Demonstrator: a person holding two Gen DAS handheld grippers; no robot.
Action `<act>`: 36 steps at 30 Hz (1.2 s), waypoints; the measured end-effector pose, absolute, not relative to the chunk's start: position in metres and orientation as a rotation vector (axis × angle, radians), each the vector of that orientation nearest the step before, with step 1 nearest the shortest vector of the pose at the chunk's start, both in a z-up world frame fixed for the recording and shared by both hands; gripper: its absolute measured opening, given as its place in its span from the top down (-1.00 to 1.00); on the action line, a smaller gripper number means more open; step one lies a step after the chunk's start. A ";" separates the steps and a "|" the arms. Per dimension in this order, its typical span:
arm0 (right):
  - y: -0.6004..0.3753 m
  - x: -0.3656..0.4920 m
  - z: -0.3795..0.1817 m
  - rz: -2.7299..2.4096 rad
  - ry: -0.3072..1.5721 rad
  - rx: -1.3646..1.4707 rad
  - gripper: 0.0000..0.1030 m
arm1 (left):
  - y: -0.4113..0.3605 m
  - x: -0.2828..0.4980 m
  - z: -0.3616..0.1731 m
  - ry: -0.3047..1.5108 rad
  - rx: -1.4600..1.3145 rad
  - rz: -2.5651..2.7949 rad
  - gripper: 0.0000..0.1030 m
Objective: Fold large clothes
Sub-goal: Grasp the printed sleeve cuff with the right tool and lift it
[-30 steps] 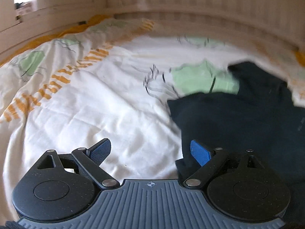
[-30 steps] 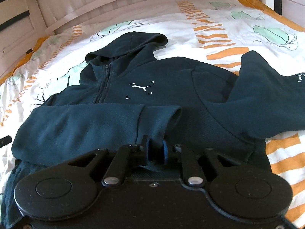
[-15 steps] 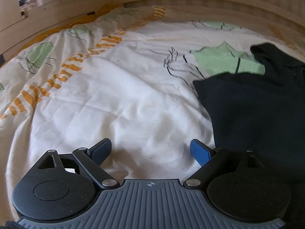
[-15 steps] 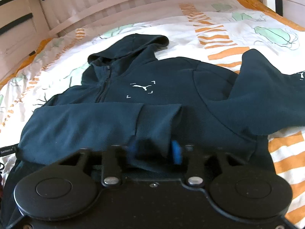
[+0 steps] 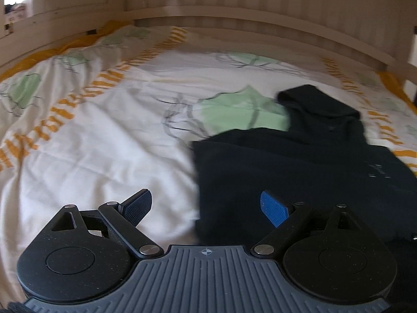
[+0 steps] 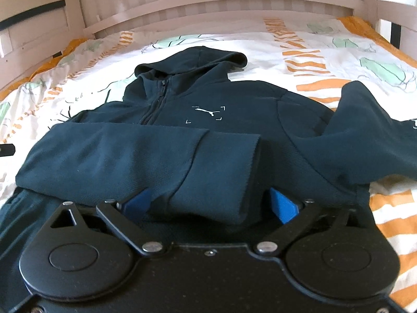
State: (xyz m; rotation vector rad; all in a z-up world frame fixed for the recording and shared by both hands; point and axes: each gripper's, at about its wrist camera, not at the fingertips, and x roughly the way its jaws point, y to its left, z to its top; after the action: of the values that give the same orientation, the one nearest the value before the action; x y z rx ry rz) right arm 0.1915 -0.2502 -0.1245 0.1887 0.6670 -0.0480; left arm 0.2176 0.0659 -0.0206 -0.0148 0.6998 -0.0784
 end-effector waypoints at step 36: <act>-0.562 0.135 -0.115 -0.663 0.615 0.590 -0.97 | -0.132 0.222 -0.090 0.719 0.144 -0.318 -1.00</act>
State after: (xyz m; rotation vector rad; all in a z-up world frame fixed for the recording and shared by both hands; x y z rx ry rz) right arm 0.1355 -0.5618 -0.1152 0.5896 0.6145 -0.6626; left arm 0.2216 -0.1324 -0.0898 0.1441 0.7187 -0.3184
